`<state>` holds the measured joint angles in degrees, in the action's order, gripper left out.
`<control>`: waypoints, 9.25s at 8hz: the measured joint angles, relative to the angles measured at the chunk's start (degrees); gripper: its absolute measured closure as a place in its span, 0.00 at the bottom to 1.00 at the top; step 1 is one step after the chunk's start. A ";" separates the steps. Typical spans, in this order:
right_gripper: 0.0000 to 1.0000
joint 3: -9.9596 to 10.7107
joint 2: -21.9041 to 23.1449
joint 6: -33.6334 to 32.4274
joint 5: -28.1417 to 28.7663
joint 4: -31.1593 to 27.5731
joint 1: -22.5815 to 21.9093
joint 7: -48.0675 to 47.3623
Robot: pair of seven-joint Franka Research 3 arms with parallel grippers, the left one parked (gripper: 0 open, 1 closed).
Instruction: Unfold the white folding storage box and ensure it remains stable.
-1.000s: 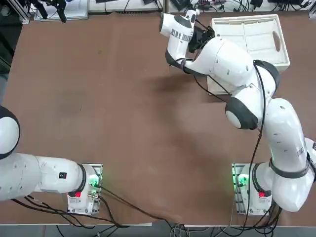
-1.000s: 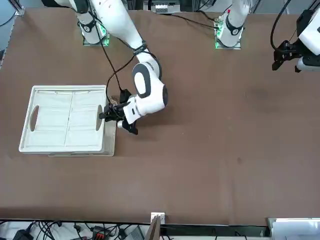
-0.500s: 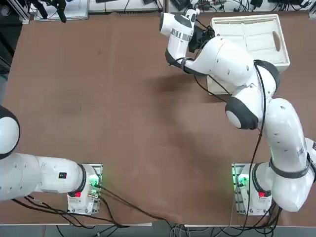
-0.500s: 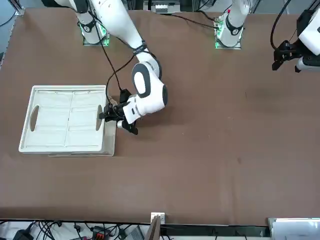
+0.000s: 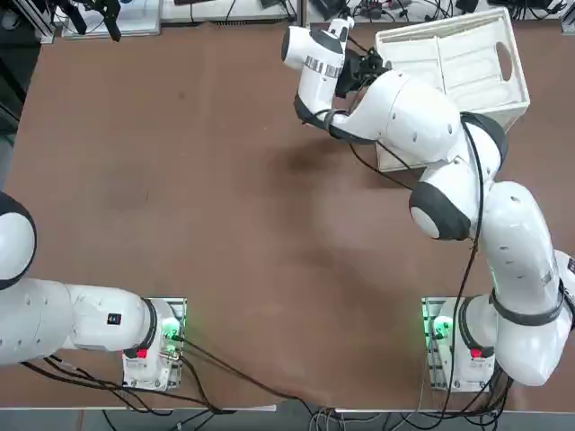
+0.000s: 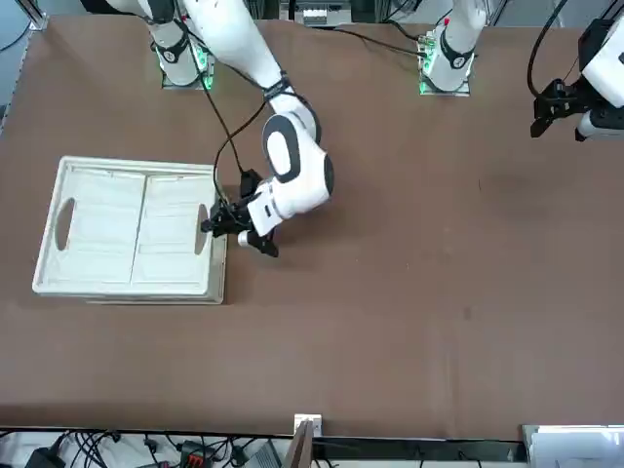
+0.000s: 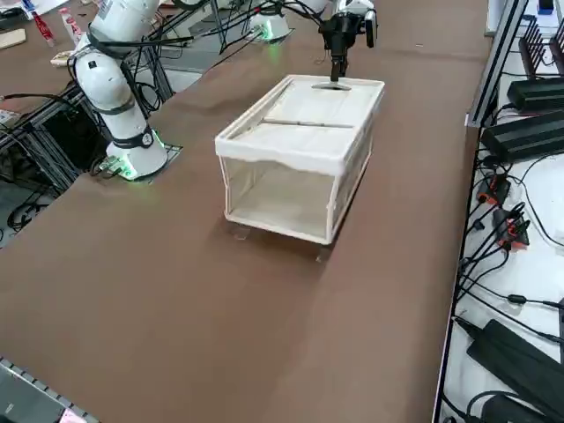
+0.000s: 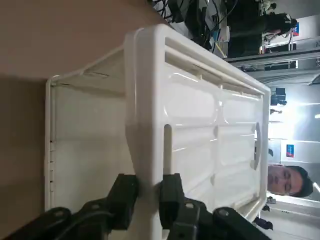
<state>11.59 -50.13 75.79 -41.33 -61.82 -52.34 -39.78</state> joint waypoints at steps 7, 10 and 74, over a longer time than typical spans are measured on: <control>0.67 0.46 1.86 -1.03 -1.33 1.82 -1.19 3.01; 0.47 0.78 5.12 -1.25 0.23 2.44 -0.66 11.39; 0.00 -4.34 49.70 11.33 41.56 -25.58 47.26 40.91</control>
<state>7.25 -0.43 87.12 0.23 -87.40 -5.09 1.13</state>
